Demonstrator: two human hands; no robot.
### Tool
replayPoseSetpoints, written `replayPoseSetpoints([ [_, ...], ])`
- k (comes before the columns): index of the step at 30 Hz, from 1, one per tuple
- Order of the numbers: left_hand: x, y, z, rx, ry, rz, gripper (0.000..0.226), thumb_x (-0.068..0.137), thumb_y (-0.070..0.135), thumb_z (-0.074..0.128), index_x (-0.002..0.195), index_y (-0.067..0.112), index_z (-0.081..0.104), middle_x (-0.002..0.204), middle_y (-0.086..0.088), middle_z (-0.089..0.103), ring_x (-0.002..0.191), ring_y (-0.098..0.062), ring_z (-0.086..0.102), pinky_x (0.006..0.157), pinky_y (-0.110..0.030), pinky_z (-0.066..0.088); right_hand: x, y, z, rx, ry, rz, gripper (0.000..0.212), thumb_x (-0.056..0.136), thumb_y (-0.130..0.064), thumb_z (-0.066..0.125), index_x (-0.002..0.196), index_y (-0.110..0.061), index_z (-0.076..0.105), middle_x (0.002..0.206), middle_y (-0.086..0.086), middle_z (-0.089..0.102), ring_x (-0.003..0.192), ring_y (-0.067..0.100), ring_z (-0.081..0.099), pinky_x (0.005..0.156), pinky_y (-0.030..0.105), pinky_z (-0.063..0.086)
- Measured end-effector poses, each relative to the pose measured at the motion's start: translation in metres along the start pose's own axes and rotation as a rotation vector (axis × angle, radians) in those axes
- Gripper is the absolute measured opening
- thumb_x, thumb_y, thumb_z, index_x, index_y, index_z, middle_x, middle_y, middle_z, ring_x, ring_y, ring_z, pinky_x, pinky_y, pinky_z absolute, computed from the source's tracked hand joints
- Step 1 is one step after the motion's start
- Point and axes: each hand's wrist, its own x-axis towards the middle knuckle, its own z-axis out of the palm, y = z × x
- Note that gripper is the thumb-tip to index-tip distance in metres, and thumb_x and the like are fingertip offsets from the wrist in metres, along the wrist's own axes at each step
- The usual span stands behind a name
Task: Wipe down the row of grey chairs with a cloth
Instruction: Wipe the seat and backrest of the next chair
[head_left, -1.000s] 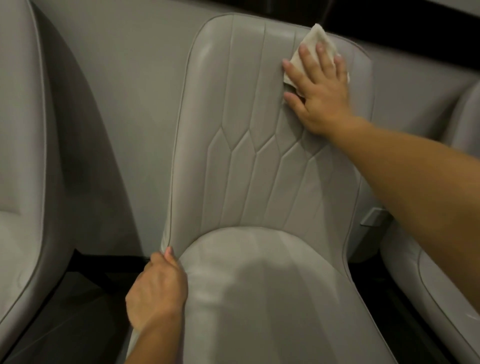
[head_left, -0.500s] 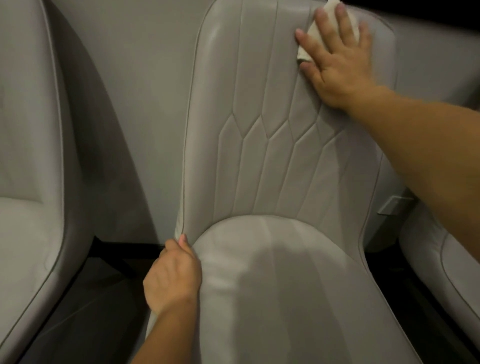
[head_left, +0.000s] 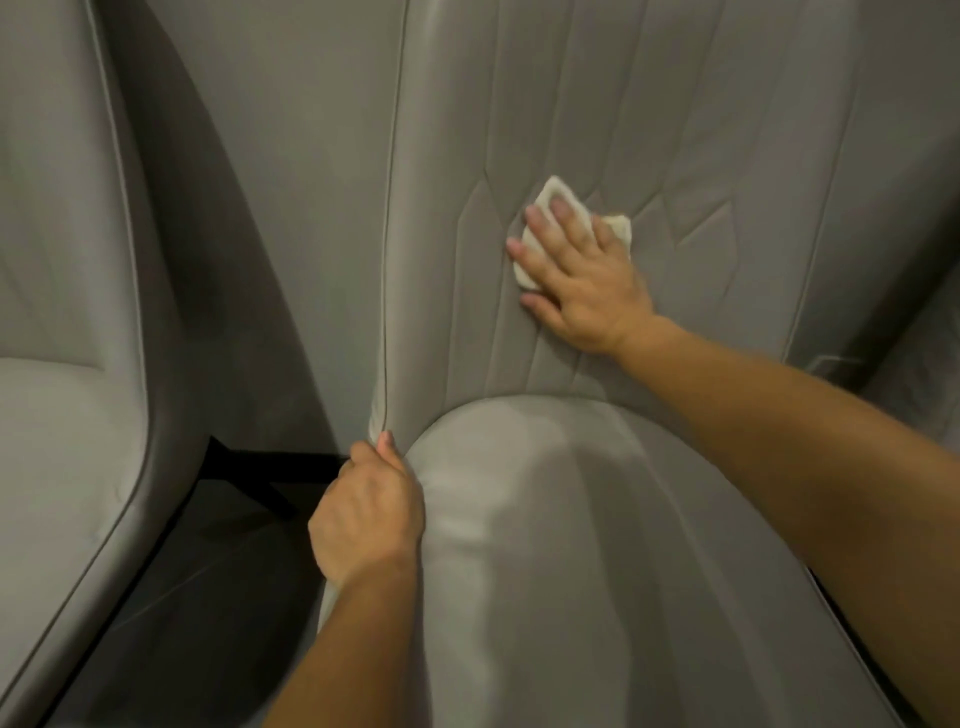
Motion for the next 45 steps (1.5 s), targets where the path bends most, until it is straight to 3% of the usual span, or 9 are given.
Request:
replayPoseSetpoints([
  [7,0.001,-0.003,0.002,0.031,-0.006,0.011,0.059,0.098,0.062,0.012,0.087,0.019,0.051,0.065,0.003,0.052,0.054,-0.014,0.047,0.048,-0.032,0.035,0.012,0.031,-0.008,-0.167,0.066,-0.266,0.048,0.105,-0.035,0.045,0.152,-0.025,0.04,0.156,0.013,0.038,0.143,0.042,0.034,0.112,0.063,0.028],
  [12,0.005,-0.006,0.005,0.056,-0.034,-0.014,0.054,0.094,0.069,0.023,0.089,0.021,0.045,0.068,0.002,0.051,0.056,-0.016,0.048,0.05,-0.033,0.039,0.073,0.092,-0.037,-0.146,0.176,0.309,0.049,0.108,-0.047,0.029,0.154,-0.032,0.032,0.161,0.008,0.029,0.147,0.042,0.026,0.117,0.062,0.017],
  [15,0.006,-0.005,0.005,0.031,-0.02,-0.026,0.051,0.093,0.069,0.027,0.09,0.021,0.046,0.066,0.003,0.048,0.054,-0.014,0.043,0.047,-0.03,0.03,0.085,0.056,-0.039,-0.015,0.157,0.509,0.049,0.107,-0.045,0.028,0.153,-0.028,0.037,0.16,0.009,0.03,0.148,0.04,0.023,0.12,0.054,0.015],
  [19,0.007,-0.007,0.007,0.044,-0.014,-0.034,0.051,0.092,0.069,0.028,0.09,0.021,0.045,0.07,0.002,0.05,0.058,-0.018,0.046,0.051,-0.033,0.034,0.073,-0.047,-0.014,0.292,0.244,0.461,0.044,0.101,-0.022,0.049,0.143,-0.009,0.051,0.15,0.023,0.042,0.141,0.049,0.032,0.115,0.057,0.028],
  [22,0.007,-0.006,0.009,0.045,-0.015,-0.041,0.051,0.091,0.069,0.028,0.089,0.021,0.045,0.071,0.002,0.051,0.058,-0.018,0.044,0.052,-0.034,0.032,0.054,-0.136,-0.001,0.554,0.25,0.497,0.047,0.102,-0.022,0.046,0.146,-0.007,0.046,0.154,0.026,0.035,0.145,0.049,0.022,0.116,0.059,0.025],
  [26,0.007,-0.007,0.009,0.044,-0.013,-0.025,0.051,0.09,0.07,0.029,0.089,0.022,0.045,0.072,0.002,0.05,0.059,-0.019,0.043,0.051,-0.034,0.031,0.01,-0.162,0.013,0.593,0.131,0.226,0.049,0.104,-0.028,0.045,0.151,-0.019,0.034,0.159,0.02,0.027,0.15,0.041,0.01,0.118,0.06,0.02],
  [32,0.008,-0.008,0.009,0.033,-0.022,-0.021,0.05,0.09,0.07,0.027,0.09,0.023,0.044,0.073,0.003,0.05,0.057,-0.015,0.043,0.05,-0.033,0.029,-0.023,-0.088,0.024,0.13,0.019,-0.259,0.066,0.093,-0.021,0.057,0.153,-0.035,0.032,0.161,0.004,0.03,0.147,0.036,0.027,0.116,0.064,0.014],
  [38,0.008,-0.007,0.009,0.039,-0.028,-0.013,0.049,0.092,0.069,0.028,0.092,0.023,0.044,0.073,0.002,0.052,0.059,-0.016,0.049,0.051,-0.032,0.036,0.019,-0.037,0.01,0.087,0.101,0.401,0.055,0.102,-0.033,0.048,0.154,-0.02,0.032,0.158,0.012,0.034,0.145,0.044,0.028,0.116,0.064,0.013],
  [45,0.009,-0.007,0.007,0.056,-0.08,-0.031,0.044,0.092,0.063,0.033,0.092,0.021,0.045,0.077,-0.002,0.056,0.066,-0.023,0.055,0.06,-0.038,0.048,0.061,-0.183,-0.021,0.866,0.282,1.071,0.048,0.101,-0.005,0.045,0.148,0.004,0.035,0.158,0.025,0.026,0.149,0.045,0.011,0.124,0.044,0.003],
])
